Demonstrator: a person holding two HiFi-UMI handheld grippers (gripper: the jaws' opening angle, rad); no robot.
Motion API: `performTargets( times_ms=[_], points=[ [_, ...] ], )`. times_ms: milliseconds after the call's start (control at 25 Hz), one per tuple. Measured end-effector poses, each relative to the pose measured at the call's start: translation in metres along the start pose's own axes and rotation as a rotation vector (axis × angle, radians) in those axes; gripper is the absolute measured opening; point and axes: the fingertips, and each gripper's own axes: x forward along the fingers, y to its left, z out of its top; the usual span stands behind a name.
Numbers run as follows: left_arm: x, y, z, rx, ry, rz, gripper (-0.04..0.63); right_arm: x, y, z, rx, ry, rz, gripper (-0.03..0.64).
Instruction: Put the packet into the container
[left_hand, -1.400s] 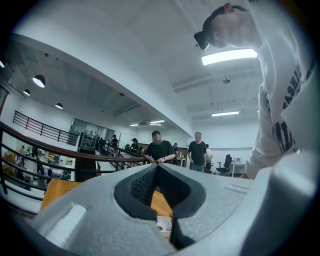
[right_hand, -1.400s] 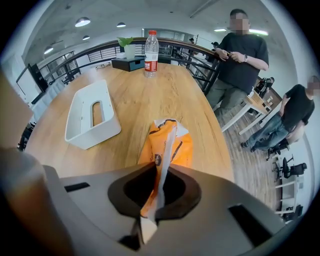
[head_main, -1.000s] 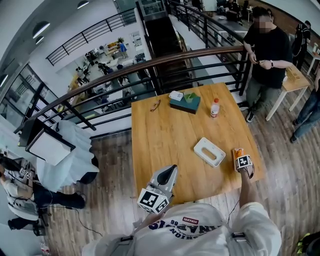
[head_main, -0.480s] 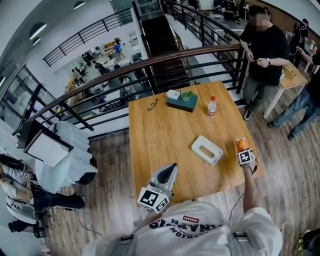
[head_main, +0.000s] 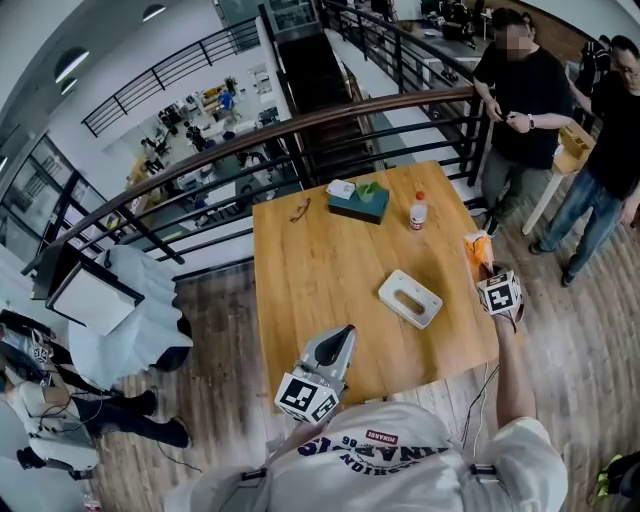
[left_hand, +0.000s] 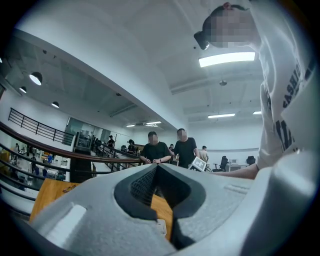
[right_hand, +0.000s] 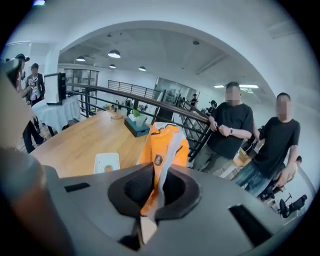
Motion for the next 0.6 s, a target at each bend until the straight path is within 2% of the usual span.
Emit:
performTargets(
  times_ms=[280, 440, 600],
  points=[
    [0.003, 0.002, -0.002, 0.001, -0.006, -0.008, 0.005, -0.056, 0.008, 0.093, -0.059, -0.193, 0.011, 0.015],
    [0.006, 0.010, -0.008, 0.013, -0.008, 0.000, 0.005, -0.056, 0.015, 0.110, -0.066, -0.237, 0.023, 0.015],
    [-0.005, 0.013, -0.006, 0.003, -0.006, 0.023, 0.003, -0.056, 0.034, 0.120, -0.081, -0.240, 0.056, 0.015]
  ],
)
